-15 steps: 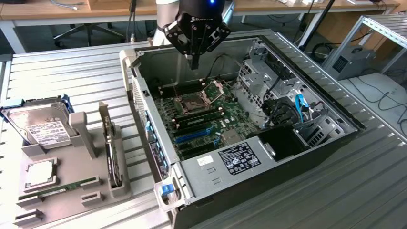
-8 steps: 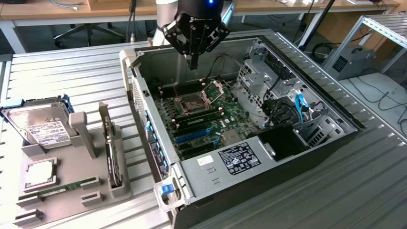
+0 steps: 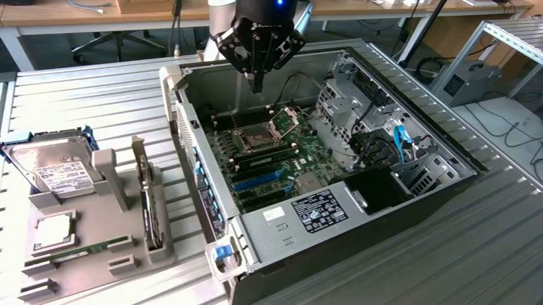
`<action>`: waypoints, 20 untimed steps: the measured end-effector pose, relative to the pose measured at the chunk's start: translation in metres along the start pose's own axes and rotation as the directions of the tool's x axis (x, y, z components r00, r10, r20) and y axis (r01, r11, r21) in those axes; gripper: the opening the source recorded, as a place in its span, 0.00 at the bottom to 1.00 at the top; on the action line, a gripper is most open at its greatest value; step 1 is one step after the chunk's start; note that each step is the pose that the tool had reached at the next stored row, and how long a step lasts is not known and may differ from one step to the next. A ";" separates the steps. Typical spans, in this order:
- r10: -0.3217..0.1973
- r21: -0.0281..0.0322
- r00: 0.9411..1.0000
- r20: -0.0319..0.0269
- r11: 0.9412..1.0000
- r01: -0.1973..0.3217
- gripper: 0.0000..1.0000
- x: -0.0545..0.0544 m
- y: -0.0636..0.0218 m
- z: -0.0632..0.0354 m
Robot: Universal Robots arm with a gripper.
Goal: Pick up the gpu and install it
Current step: 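Reach for the gpu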
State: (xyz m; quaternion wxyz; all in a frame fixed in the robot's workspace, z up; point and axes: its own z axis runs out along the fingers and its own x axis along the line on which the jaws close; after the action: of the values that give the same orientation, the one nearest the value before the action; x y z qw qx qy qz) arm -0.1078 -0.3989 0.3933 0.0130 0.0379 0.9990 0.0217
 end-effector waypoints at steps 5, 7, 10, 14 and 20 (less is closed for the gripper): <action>0.000 0.000 1.000 0.000 1.000 0.000 0.11 0.004 -0.0003 -0.0001; 0.000 0.000 1.000 0.000 1.000 0.000 0.11 0.005 -0.0003 -0.0002; 0.000 0.000 1.000 0.000 1.000 0.000 0.11 0.007 -0.0005 -0.0002; 0.000 0.000 1.000 0.000 1.000 0.000 0.11 0.010 -0.0007 -0.0002; 0.000 0.000 1.000 0.000 1.000 0.000 0.11 0.014 -0.0011 -0.0004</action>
State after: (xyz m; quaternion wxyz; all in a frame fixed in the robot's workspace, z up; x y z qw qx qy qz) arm -0.1221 -0.3989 0.3933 0.0130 0.0379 0.9990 0.0217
